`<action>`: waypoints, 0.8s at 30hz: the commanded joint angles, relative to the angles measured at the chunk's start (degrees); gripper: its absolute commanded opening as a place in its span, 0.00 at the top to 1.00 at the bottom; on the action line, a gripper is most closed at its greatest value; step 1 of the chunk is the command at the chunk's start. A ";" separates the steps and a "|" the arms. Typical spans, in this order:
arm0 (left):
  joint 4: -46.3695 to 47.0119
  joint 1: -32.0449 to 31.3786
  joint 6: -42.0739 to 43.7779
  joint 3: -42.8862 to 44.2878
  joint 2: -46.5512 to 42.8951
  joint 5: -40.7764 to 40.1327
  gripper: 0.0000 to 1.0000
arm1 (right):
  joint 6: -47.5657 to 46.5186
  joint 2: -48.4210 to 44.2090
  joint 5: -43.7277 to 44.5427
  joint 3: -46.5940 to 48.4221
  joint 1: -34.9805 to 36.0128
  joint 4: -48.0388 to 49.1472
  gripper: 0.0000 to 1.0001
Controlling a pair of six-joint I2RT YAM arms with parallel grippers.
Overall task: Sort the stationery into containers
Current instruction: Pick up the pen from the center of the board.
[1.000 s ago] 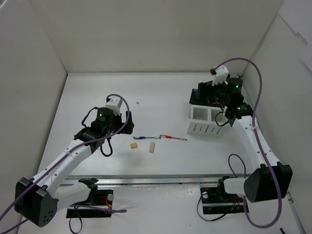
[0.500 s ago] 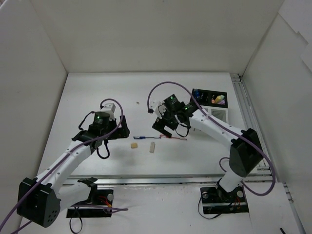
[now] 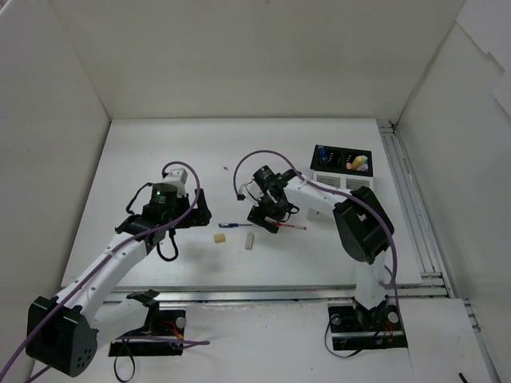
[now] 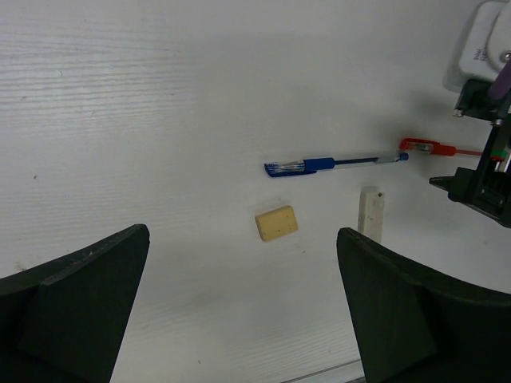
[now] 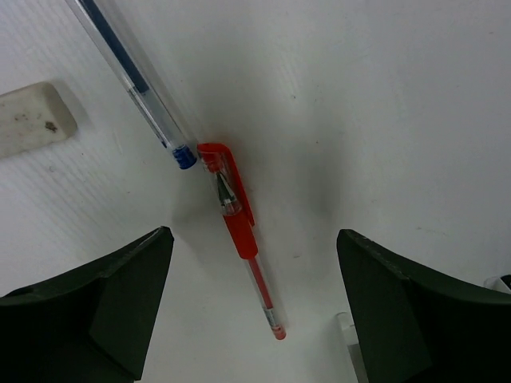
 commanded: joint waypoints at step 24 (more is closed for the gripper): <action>-0.11 2.43 2.94 5.02 0.09 -1.83 0.00 | 3.24 -12.32 -0.08 1.11 -1.74 6.90 1.00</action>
